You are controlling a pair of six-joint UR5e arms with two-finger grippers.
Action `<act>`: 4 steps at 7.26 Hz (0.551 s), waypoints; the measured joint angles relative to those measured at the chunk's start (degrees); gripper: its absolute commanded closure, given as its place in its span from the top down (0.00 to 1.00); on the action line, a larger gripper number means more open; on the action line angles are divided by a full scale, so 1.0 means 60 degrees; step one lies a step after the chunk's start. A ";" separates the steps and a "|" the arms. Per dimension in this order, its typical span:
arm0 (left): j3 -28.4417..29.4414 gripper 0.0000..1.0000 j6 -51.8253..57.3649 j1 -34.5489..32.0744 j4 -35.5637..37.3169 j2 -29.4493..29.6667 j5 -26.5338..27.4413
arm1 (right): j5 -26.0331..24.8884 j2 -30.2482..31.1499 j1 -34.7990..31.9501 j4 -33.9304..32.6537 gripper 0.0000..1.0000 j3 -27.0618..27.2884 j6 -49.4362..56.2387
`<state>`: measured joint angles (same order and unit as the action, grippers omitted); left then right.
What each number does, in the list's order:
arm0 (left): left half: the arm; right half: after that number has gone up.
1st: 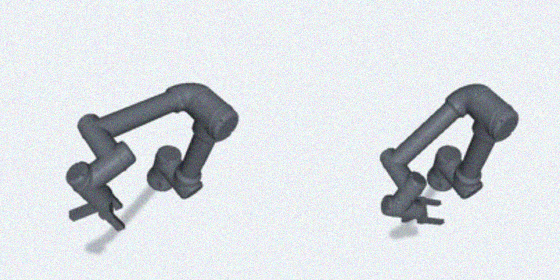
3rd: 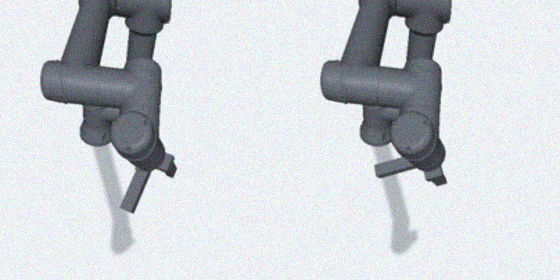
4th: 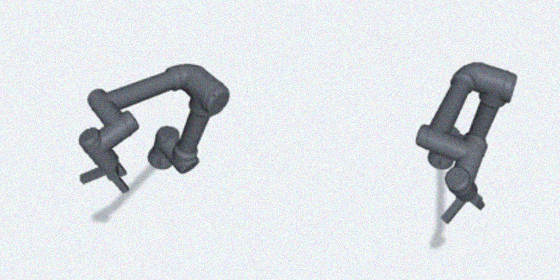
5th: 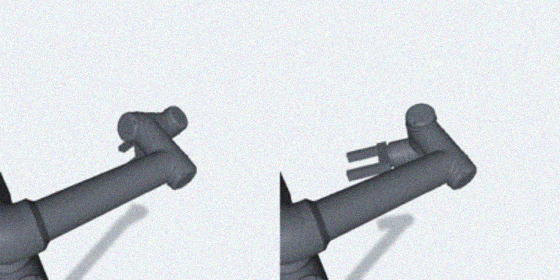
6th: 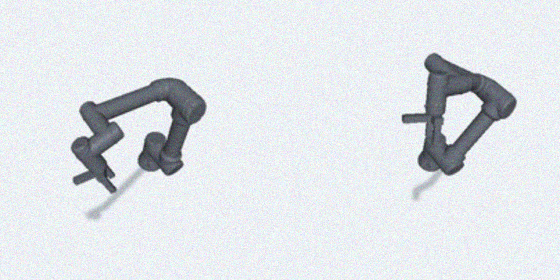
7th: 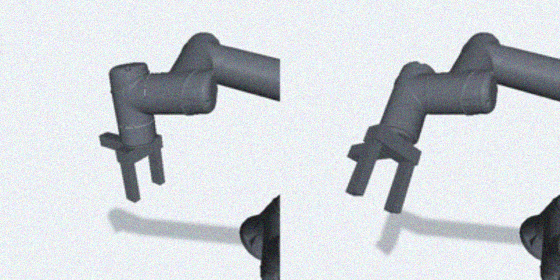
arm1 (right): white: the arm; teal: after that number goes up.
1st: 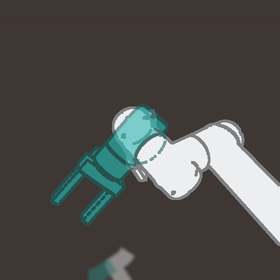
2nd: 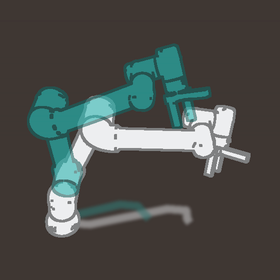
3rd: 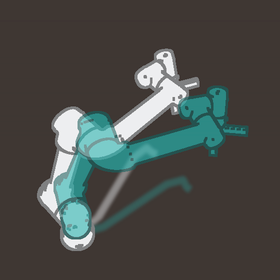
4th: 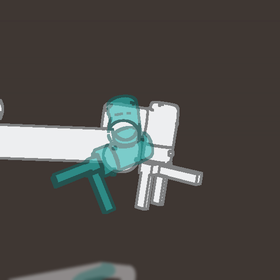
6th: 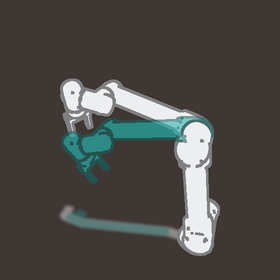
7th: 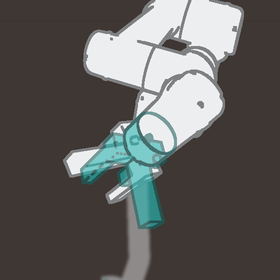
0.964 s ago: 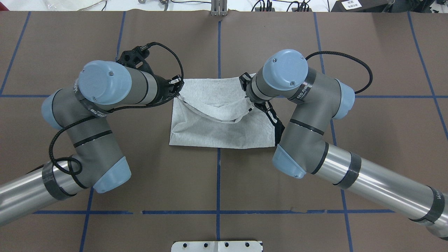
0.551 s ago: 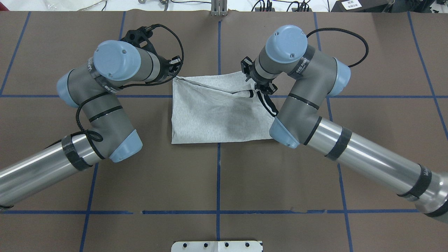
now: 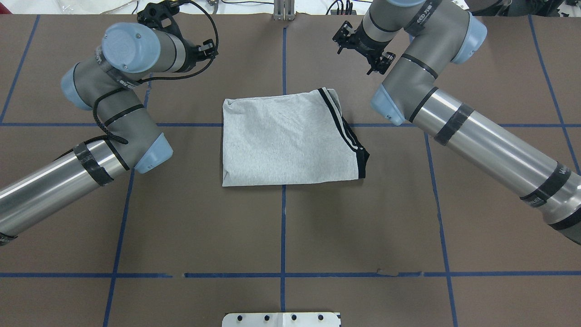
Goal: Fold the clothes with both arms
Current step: 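Release the shirt and raise both grippers away from it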
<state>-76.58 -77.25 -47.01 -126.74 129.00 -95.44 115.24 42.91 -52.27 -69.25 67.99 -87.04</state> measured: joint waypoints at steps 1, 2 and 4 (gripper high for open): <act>-0.0162 0.62 0.0963 -0.0361 -0.0011 -0.0217 -0.0838 | 0.0305 0.0221 -0.0251 -0.0003 1.00 0.0030 0.0828; -0.0458 0.62 0.2389 -0.0852 -0.0005 -0.0651 -0.1893 | 0.0819 0.0750 -0.0629 -0.0028 1.00 0.0278 0.2035; -0.1025 0.62 0.5255 -0.2123 0.0075 -0.1691 -0.3750 | 0.1868 0.2008 -0.1836 -0.0095 1.00 0.0720 0.4923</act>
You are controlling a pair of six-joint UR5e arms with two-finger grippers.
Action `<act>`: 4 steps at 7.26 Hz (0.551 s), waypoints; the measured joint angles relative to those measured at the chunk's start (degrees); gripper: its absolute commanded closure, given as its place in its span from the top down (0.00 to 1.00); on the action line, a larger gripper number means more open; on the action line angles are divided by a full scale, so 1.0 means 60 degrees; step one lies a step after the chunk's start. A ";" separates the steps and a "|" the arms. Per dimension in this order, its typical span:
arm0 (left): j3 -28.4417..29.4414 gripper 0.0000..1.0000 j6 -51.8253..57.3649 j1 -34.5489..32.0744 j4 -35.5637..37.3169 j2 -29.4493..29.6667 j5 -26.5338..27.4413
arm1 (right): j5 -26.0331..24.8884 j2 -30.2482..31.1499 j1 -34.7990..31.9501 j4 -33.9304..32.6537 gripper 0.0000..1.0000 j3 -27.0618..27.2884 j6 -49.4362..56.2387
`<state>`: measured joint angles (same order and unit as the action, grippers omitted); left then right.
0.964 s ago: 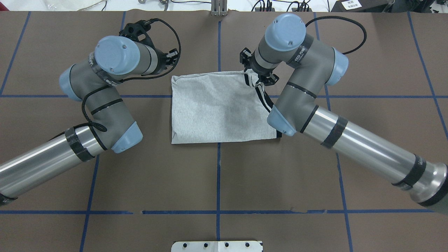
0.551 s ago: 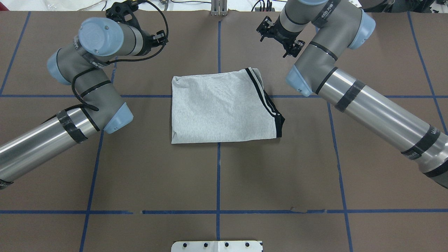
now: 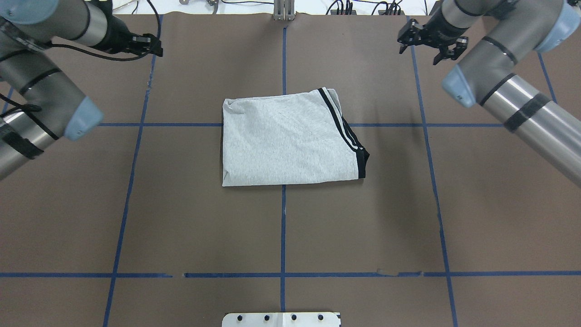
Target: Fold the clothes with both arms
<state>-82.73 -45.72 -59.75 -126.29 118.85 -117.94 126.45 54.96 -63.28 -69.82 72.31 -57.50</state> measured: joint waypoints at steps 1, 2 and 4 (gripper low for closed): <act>-0.0267 0.64 0.1259 -0.0704 0.0025 -0.0600 -0.0865 | 0.0454 0.0577 -0.0773 -0.0038 1.00 0.0086 0.1365; -0.0441 0.64 0.2320 -0.1338 0.0036 -0.1124 -0.1506 | 0.0788 0.1039 -0.1526 -0.0190 1.00 0.0141 0.2614; -0.0613 0.66 0.4373 -0.2420 0.0571 -0.1870 -0.1993 | 0.1261 0.1811 -0.2656 -0.0960 1.00 0.0411 0.4779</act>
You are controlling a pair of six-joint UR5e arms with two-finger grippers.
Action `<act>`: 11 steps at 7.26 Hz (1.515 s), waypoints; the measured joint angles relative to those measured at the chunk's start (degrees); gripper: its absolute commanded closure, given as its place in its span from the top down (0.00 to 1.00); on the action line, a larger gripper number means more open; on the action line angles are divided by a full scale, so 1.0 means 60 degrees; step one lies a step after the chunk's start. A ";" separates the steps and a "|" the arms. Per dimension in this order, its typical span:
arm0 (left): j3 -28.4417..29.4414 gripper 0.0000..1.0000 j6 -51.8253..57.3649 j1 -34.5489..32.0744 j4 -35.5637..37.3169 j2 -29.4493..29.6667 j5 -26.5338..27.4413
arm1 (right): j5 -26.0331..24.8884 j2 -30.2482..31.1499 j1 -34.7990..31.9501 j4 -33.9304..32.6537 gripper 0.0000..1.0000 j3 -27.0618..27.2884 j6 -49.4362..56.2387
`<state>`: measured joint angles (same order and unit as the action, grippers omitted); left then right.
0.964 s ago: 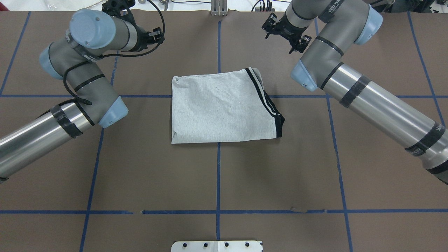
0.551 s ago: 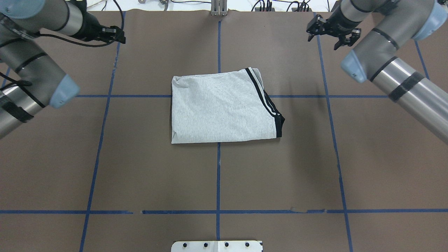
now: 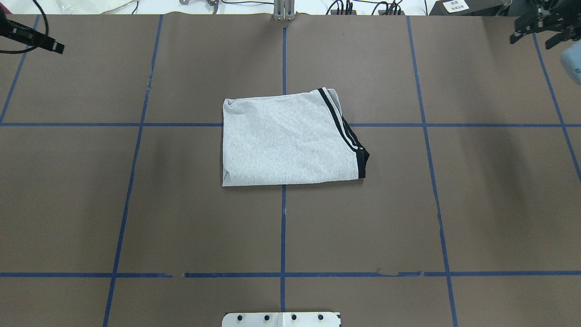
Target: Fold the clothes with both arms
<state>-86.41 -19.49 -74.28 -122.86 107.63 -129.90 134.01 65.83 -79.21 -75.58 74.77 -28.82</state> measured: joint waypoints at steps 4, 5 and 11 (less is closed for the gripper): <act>-0.0281 0.84 0.3789 -0.1724 0.4126 -0.0127 -0.0042 | 0.0124 0.2035 -0.0435 -0.1257 1.00 0.1895 0.1648; -0.0652 0.90 0.4085 -0.1880 0.5036 -0.0182 -0.0039 | 0.0124 0.2487 -0.0375 -0.1410 1.00 0.2392 0.1682; -0.1374 1.00 0.4359 -0.2172 0.5639 -0.1256 0.0039 | 0.0123 0.4766 -0.0249 -0.1692 1.00 0.4664 0.1702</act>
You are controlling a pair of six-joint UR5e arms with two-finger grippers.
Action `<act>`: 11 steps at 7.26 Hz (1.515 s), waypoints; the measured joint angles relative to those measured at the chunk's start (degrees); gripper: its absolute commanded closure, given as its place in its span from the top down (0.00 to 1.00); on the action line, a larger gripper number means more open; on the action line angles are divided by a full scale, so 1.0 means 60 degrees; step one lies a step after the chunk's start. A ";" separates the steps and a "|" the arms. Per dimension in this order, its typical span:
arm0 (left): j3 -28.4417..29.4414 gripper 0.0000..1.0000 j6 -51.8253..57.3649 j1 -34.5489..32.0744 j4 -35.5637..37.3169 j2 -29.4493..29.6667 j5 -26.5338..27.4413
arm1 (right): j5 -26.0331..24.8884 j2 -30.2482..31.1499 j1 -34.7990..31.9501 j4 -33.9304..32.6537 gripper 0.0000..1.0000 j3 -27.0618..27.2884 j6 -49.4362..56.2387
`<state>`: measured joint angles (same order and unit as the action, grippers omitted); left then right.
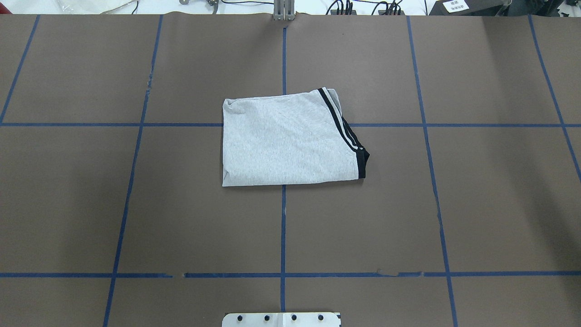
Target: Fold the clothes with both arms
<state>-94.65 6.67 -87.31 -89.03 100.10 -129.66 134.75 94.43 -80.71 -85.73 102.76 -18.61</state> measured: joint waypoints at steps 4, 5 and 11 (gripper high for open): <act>0.0597 1.00 0.0656 -0.0547 -0.0031 -0.0242 -0.0040 | -0.0054 -0.0014 -0.0224 -0.0178 1.00 -0.0130 0.0359; 0.0577 1.00 0.0120 -0.0558 -0.0094 -0.0232 -0.0066 | -0.0093 -0.0013 -0.0265 -0.0221 1.00 -0.0229 0.0683; 0.0647 1.00 -0.0233 -0.0564 -0.1024 -0.0571 -0.0143 | -0.0217 -0.0699 -0.0709 -0.1927 1.00 -0.0288 0.2247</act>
<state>-90.77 5.27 -90.69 -95.17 96.67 -130.52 133.45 90.24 -84.96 -97.29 101.03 -5.13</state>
